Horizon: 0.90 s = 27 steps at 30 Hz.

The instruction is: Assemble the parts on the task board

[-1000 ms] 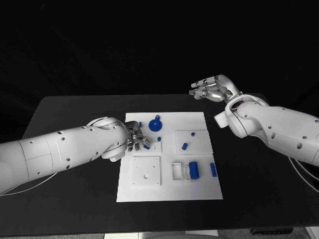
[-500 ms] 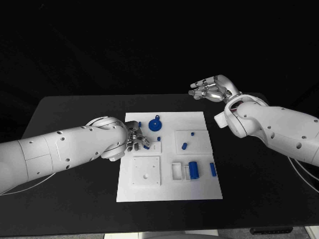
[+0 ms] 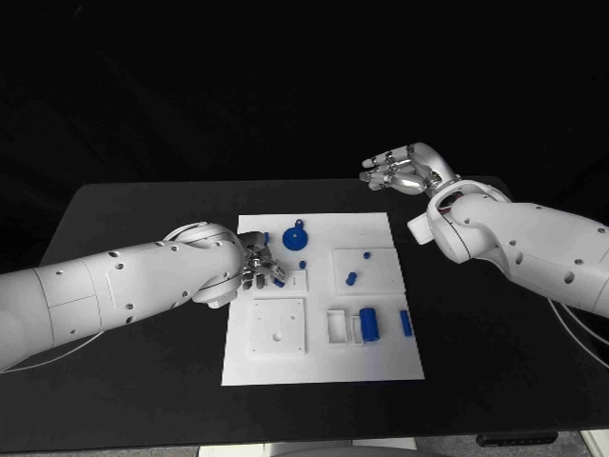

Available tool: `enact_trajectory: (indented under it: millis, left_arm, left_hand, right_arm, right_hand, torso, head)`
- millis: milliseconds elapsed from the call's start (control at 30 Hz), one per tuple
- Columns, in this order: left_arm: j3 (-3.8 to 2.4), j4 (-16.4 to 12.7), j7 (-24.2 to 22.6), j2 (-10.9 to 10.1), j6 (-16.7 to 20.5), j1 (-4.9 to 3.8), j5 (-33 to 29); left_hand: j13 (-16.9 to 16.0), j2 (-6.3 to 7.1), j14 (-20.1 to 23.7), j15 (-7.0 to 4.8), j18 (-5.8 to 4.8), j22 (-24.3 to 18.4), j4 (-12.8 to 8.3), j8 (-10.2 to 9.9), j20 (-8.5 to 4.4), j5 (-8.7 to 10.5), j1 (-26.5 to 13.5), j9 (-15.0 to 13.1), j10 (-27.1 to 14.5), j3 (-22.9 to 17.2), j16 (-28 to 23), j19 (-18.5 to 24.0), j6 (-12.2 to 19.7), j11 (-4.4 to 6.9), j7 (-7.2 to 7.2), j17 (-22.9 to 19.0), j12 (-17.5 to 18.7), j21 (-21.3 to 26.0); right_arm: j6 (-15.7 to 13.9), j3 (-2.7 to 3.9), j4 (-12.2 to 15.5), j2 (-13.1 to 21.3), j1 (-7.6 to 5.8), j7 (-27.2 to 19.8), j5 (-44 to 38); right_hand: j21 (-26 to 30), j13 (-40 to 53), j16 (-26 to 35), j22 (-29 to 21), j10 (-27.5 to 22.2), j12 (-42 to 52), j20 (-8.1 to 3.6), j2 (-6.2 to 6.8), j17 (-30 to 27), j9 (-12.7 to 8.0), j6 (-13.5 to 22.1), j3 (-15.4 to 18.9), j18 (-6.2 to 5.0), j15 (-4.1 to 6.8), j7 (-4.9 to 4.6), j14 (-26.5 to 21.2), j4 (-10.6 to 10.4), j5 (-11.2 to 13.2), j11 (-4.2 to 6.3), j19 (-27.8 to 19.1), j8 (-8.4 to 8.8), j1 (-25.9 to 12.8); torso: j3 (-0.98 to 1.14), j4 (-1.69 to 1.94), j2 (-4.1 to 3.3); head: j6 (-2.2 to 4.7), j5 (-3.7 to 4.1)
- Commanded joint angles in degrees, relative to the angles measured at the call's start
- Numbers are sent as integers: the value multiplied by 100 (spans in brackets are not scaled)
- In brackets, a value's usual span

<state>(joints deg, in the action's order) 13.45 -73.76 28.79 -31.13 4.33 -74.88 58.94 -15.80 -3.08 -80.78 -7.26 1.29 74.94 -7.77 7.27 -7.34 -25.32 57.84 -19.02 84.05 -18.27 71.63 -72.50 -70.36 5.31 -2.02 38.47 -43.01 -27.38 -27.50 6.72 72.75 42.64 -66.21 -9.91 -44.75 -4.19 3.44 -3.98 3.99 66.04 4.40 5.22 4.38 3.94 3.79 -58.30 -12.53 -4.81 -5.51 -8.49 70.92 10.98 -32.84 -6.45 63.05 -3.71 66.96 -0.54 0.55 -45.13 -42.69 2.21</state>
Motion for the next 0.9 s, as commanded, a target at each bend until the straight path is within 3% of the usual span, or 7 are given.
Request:
enact_trajectory:
  millis: [33,433,900]
  left_arm:
    - [34,0,35,18,-248,60,82]
    - [32,-69,-59,-48,144,75,84]
    - [30,-293,-260,-240,885,80,-247]
  left_hand:
    - [13,-202,-40,7,23,108,-156,28,41,7,68,-5441,272,-215,23,-3,-1455,66,725,11,-38,33]
    - [68,-201,-32,6,49,107,-138,10,57,41,182,-5390,272,-215,-31,-3,-1453,59,718,-65,-18,40]
    - [90,-175,-44,-1,72,109,-127,16,68,0,226,-5369,272,-222,-29,-13,-1459,62,720,-58,-33,38]
  right_arm:
    - [83,3,3,-8,11,-68,1]
    - [73,3,-9,-7,26,-78,38]
    - [65,3,-9,24,34,-88,70]
  right_hand:
    - [-13,-5,17,-9,-34,-22,-3,-2,-9,-6,-22,-23,37,7,-10,-38,-2,-26,-23,-55,11,-45]
    - [-13,-4,16,-9,-30,-21,-1,19,-9,-6,-27,-72,39,5,-9,-40,-61,-77,-21,-56,12,-78]
    - [-12,-4,17,-9,-34,-20,0,33,-9,-6,-26,-81,39,5,-10,-43,-105,-136,-21,-59,12,-73]
  torso:
    - [0,2,-1]
    - [-4,0,-1]
    - [-5,6,1]
  head:
    - [-6,1]
    - [12,-1]
    - [-6,9]
